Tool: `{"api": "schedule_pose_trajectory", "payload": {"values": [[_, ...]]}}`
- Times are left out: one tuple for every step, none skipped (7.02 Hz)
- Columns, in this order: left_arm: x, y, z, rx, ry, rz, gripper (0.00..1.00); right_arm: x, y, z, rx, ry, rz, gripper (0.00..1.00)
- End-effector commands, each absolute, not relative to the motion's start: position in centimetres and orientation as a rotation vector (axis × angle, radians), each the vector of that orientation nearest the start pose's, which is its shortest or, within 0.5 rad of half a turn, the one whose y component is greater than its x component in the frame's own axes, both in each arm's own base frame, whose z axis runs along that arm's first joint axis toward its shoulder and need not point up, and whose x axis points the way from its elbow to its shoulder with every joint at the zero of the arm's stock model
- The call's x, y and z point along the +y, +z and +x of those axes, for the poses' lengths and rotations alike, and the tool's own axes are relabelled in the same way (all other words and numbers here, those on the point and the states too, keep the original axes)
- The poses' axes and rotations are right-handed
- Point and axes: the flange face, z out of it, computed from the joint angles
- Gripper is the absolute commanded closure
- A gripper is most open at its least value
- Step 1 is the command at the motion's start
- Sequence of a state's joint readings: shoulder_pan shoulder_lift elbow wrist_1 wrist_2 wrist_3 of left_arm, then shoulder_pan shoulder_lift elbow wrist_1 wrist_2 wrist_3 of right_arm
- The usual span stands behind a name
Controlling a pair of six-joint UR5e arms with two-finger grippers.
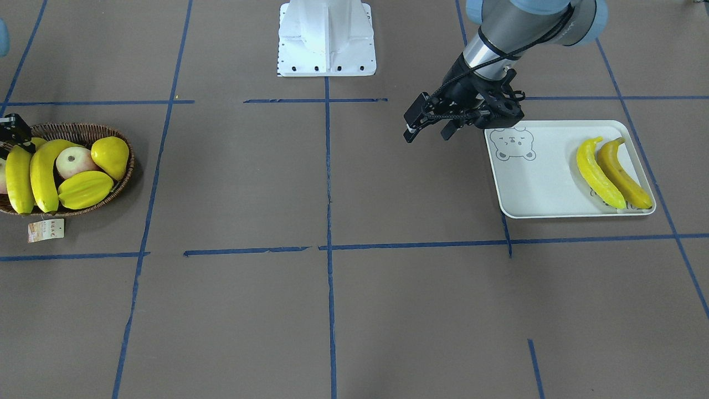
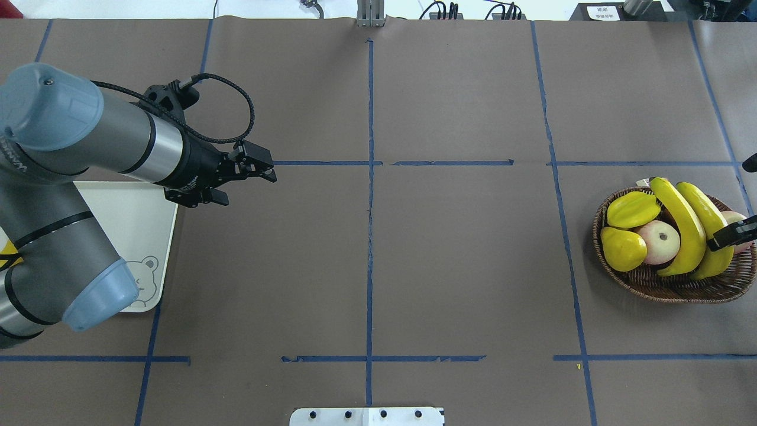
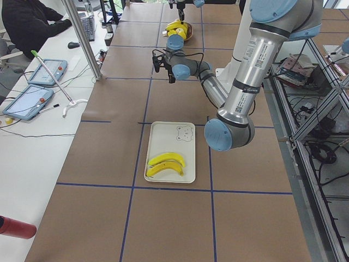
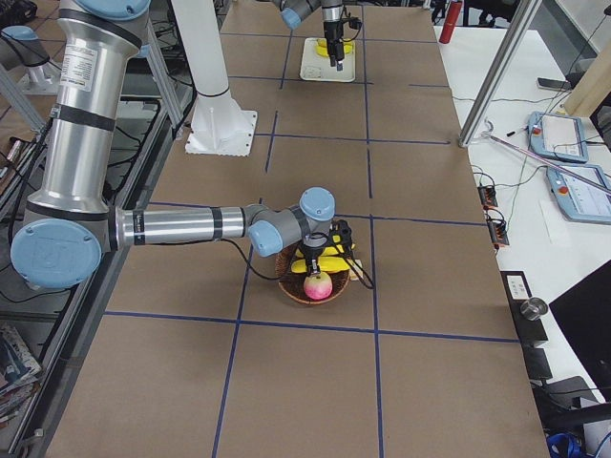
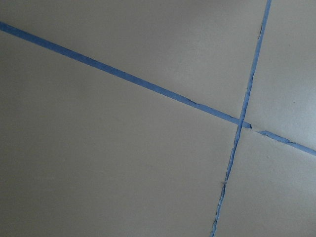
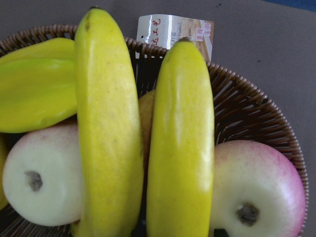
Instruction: Transfer all bananas from basket to plate
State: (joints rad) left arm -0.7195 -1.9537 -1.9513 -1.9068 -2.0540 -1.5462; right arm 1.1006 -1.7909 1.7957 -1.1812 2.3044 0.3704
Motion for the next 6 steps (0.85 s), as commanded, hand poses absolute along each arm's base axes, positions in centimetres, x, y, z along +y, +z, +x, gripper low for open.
{"api": "schedule_pose_trajectory", "payload": {"values": [[-43.8,24.0,36.8,1.159,-0.353,-0.013,0.0,-40.5,60.0,-13.0,-0.82,-0.243,0.061,0.87],[-43.8,24.1,36.8,1.157,-0.353,-0.014,0.0,-40.6,60.0,-12.7,-0.82,-0.24,0.066,0.99],[-43.9,24.1,36.8,1.156,-0.354,-0.015,0.0,-40.5,59.2,-12.0,-0.823,-0.233,0.081,1.0],[-43.8,24.1,36.8,1.158,-0.353,-0.015,0.0,-40.0,57.8,-10.7,-0.836,-0.218,0.102,1.0],[-43.8,24.1,36.9,1.156,-0.352,-0.017,0.0,-38.9,56.4,-9.1,-0.839,-0.198,0.123,1.0],[-43.8,24.1,36.9,1.157,-0.351,-0.016,0.0,-38.5,54.5,-7.4,-0.839,-0.167,0.147,1.0]]}}
